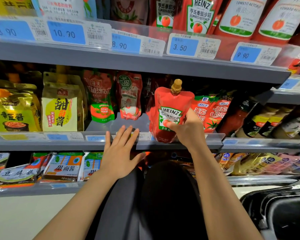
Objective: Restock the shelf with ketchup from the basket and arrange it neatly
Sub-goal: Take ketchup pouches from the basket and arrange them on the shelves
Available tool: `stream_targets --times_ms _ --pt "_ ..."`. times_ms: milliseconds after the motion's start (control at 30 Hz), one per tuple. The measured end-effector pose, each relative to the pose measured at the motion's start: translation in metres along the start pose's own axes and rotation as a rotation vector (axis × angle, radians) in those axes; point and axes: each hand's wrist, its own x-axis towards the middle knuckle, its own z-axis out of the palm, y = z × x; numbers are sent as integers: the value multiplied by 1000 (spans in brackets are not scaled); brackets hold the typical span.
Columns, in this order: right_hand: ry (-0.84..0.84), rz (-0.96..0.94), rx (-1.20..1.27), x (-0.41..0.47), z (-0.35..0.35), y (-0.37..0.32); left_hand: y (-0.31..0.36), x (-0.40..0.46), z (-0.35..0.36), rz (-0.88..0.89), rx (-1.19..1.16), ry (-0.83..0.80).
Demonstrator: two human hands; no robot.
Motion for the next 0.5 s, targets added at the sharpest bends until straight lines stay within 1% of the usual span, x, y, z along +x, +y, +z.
stream_targets --times_ms 100,233,400,500 --pt "-62 124 201 18 0 0 -3 0 1 16 15 10" --pt "-54 122 343 43 7 -2 -6 1 3 16 19 -9" --pt "-84 102 382 47 12 2 -6 2 3 24 78 -23" --pt "-103 109 400 47 9 5 -6 1 3 27 72 -27"
